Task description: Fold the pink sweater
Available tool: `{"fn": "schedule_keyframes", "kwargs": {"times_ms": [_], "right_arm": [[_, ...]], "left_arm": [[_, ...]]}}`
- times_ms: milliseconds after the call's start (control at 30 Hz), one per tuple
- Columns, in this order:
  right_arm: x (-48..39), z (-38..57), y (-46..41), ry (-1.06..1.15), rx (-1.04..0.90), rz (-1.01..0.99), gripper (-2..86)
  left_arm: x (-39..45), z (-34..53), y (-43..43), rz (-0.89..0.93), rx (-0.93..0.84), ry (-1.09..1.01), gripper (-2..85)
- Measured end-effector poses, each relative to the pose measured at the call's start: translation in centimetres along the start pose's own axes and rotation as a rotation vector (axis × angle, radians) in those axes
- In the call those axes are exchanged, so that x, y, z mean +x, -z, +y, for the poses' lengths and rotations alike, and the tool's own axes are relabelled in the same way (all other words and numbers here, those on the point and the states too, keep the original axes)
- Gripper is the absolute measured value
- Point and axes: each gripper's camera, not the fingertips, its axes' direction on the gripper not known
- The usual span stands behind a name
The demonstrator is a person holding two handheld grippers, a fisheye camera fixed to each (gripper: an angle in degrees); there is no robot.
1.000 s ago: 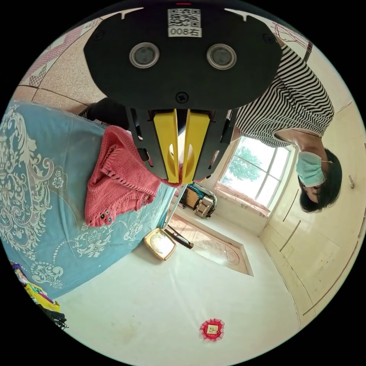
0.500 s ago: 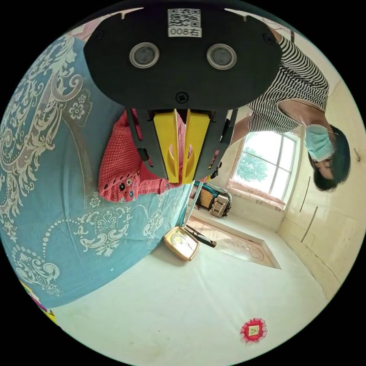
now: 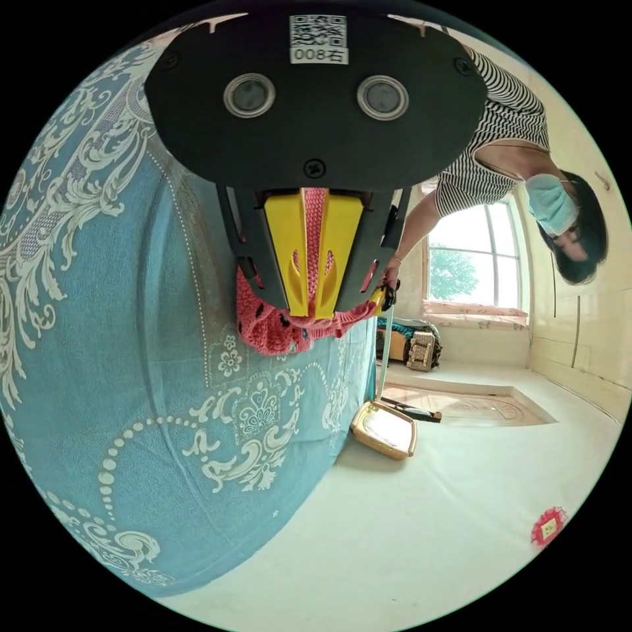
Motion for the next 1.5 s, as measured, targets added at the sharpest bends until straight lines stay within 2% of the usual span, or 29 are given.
{"fn": "schedule_keyframes", "kwargs": {"times_ms": [133,300,467,567,633,733,833,1033,1167,1300,1500], "right_arm": [[-0.5,-0.6,-0.1,-0.007,0.057,-0.060,1.6],[-3.0,-0.9,-0.8,0.012,0.128,-0.023,0.9],[-6.6,1.0,-1.3,0.060,0.227,0.098,0.3],[-11.3,3.1,-5.2,0.219,0.126,0.200,0.2],[-14.0,4.4,-11.1,0.321,-0.063,0.349,0.1],[-14.2,5.2,-18.0,0.367,-0.235,0.550,0.0],[-13.5,4.8,-20.6,0.359,-0.219,0.638,0.0],[-12.3,4.1,-22.4,0.295,-0.163,0.633,0.0],[-12.9,5.6,-22.8,0.316,-0.133,0.610,0.0],[-16.2,10.4,-22.1,0.393,-0.034,0.729,0.1],[-15.5,17.2,-26.6,0.404,-0.158,0.781,0.1]], "left_arm": [[0.7,-0.7,-0.9,0.028,0.025,-0.015,7.9],[1.8,0.1,-1.9,0.040,0.110,-0.054,7.5],[5.4,4.0,-7.2,-0.059,-0.033,-0.218,5.0],[6.9,6.9,-11.1,-0.159,-0.149,-0.320,3.1],[7.0,8.3,-13.4,-0.247,-0.206,-0.359,2.0],[6.0,9.2,-16.5,-0.446,-0.270,-0.341,0.8],[4.9,9.3,-18.3,-0.575,-0.251,-0.316,0.4],[4.1,10.4,-21.6,-0.624,-0.253,-0.356,0.2],[4.6,13.4,-21.6,-0.594,-0.213,-0.397,0.2],[6.5,18.1,-21.3,-0.527,-0.199,-0.511,0.3],[4.4,25.2,-24.6,-0.709,-0.348,-0.593,0.2]]}}
